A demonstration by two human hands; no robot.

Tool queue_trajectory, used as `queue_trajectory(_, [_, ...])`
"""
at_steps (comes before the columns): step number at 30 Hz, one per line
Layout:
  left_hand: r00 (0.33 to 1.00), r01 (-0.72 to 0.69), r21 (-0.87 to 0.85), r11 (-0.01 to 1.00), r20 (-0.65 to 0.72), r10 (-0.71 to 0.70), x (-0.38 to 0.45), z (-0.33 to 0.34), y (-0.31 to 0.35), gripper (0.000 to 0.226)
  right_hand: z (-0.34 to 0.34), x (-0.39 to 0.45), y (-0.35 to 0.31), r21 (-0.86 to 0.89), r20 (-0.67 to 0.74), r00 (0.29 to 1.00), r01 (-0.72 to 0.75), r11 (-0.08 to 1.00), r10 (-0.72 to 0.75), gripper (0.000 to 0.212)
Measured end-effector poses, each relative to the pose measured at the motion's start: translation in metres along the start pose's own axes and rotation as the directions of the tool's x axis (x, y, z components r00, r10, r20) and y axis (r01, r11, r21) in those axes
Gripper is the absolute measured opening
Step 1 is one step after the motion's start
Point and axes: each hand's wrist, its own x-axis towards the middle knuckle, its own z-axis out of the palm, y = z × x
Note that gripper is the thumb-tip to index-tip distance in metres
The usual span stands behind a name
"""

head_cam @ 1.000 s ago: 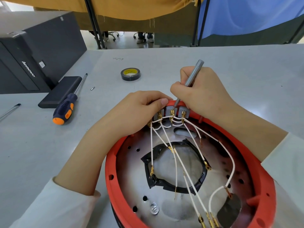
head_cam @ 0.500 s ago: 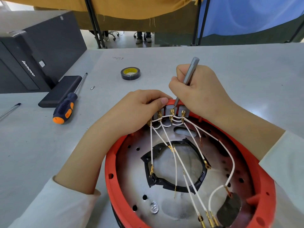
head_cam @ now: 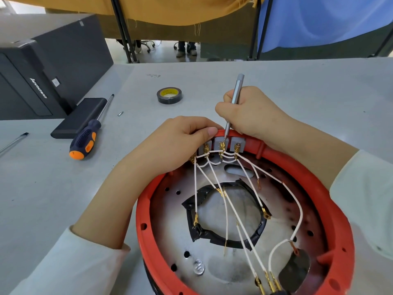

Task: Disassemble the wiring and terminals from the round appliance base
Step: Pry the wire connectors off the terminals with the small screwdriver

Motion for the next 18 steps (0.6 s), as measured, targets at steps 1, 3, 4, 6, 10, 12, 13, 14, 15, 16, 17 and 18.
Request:
queue_trajectory(1, [1.0,0.001,0.001,1.0,0.0,-0.001,0.0,0.0,0.0,0.024,0.0,0.001,0.0,-0.005,0.012,1.0,-0.017,1.0,0.017,0.036])
queue_trajectory(3, [1.0,0.0,0.009,1.0,0.006,0.0,0.0,0.0,0.0,0.024,0.001,0.003,0.0,-0.01,0.02,0.999,-0.035,0.999,0.035,0.037])
queue_trajectory(4, [1.0,0.0,0.01,1.0,0.009,0.0,0.0,0.0,0.0,0.024,0.001,0.003,0.0,-0.006,0.015,0.999,-0.039,0.999,0.039,0.037])
queue_trajectory(6, [1.0,-0.005,0.009,1.0,0.002,0.004,0.0,0.0,0.0,0.024,0.002,0.002,0.001,0.003,-0.006,1.0,-0.025,1.0,0.025,0.037])
queue_trajectory(10, [1.0,-0.006,0.001,1.0,0.0,0.006,0.0,0.0,0.0,0.024,0.002,-0.008,0.001,-0.048,-0.128,0.982,0.135,0.99,-0.14,0.035])
queue_trajectory(12, [1.0,-0.006,0.005,1.0,-0.003,0.006,0.0,0.0,-0.001,0.024,0.002,-0.012,0.001,-0.061,-0.166,0.966,0.188,0.98,-0.196,0.035])
queue_trajectory(13, [1.0,-0.004,0.008,1.0,-0.007,0.004,0.0,0.001,-0.001,0.024,0.002,-0.013,0.0,-0.065,-0.172,0.963,0.2,0.978,-0.208,0.035])
queue_trajectory(14, [1.0,-0.004,0.008,1.0,-0.009,0.004,0.0,0.001,-0.001,0.024,0.002,-0.014,0.0,-0.07,-0.17,0.962,0.203,0.977,-0.212,0.035])
queue_trajectory(15, [1.0,-0.004,0.009,1.0,-0.011,0.004,0.0,0.001,-0.001,0.023,0.002,-0.014,0.0,-0.073,-0.163,0.964,0.201,0.977,-0.21,0.035])
queue_trajectory(16, [1.0,-0.005,0.01,1.0,-0.011,0.006,0.0,0.0,-0.001,0.023,0.002,-0.014,0.0,-0.073,-0.156,0.966,0.198,0.977,-0.207,0.035])
queue_trajectory(17, [1.0,-0.006,0.011,1.0,-0.011,0.006,0.0,0.0,-0.001,0.023,0.002,-0.013,0.0,-0.07,-0.15,0.967,0.196,0.978,-0.205,0.035])
queue_trajectory(18, [1.0,-0.005,0.01,1.0,-0.01,0.005,0.0,0.001,-0.001,0.023,0.003,-0.013,0.0,-0.067,-0.146,0.968,0.195,0.979,-0.203,0.036])
